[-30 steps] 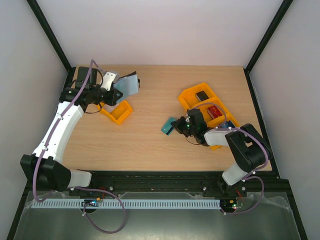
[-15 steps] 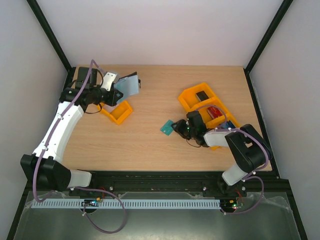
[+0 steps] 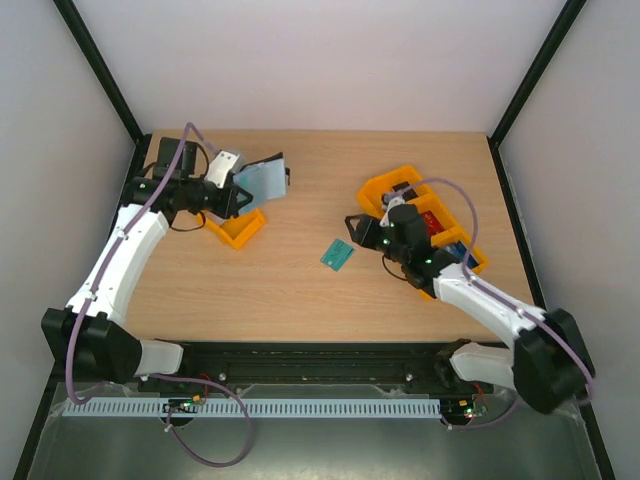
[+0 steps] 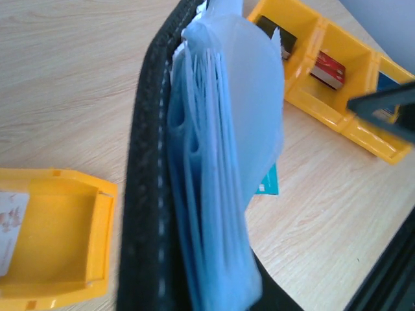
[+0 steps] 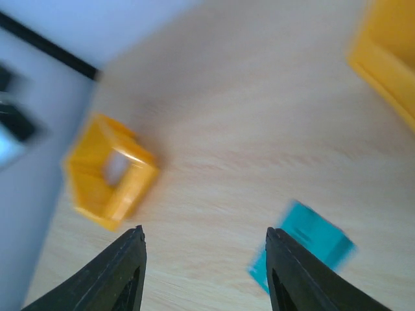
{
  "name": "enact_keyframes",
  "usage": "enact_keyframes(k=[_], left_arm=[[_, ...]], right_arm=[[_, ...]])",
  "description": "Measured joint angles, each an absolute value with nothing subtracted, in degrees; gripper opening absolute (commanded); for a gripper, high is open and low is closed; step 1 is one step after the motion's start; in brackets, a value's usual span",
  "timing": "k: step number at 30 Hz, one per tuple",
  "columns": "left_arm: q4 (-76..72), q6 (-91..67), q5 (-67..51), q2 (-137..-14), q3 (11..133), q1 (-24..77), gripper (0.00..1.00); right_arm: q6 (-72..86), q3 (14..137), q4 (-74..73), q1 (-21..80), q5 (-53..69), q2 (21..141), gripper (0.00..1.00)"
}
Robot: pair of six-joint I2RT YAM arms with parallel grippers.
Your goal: Take the credit cards out of the card holder
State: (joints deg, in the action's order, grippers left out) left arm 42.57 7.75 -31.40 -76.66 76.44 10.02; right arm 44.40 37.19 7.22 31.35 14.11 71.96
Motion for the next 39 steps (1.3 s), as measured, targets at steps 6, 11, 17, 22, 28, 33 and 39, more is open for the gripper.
enact_keyframes(k=[6,11,17,22,28,33,39], left_arm=[[45.04,10.17,-35.7,-76.66,76.53,13.1,0.02],[48.29,13.23,-41.21,-76.66,77.78,14.7,0.02],[52.34,17.63,-49.71,-76.6,80.55,15.49,0.02],[54.28,19.75,-54.06,-76.23,80.88,15.59,0.02],[55.05,20.62,-55.31,-75.64,80.88,15.57,0.02],[55.83,21.63,-55.55,-74.76,80.88,15.57,0.02],[57.82,23.9,-57.21,-74.67,80.95,15.53,0.02]], right_arm=[[33.3,42.78,8.01,32.71,17.56,59.29,0.6],[29.21,44.45,9.78,32.99,23.92,56.66,0.73],[28.8,45.67,12.75,35.59,27.99,58.78,0.99],[27.53,49.63,14.72,40.71,30.13,62.11,0.99],[25.8,53.49,16.08,45.43,31.16,65.89,0.99],[25.56,55.44,17.06,46.17,31.53,69.82,0.99],[25.17,57.04,16.51,46.17,29.32,72.49,0.92]])
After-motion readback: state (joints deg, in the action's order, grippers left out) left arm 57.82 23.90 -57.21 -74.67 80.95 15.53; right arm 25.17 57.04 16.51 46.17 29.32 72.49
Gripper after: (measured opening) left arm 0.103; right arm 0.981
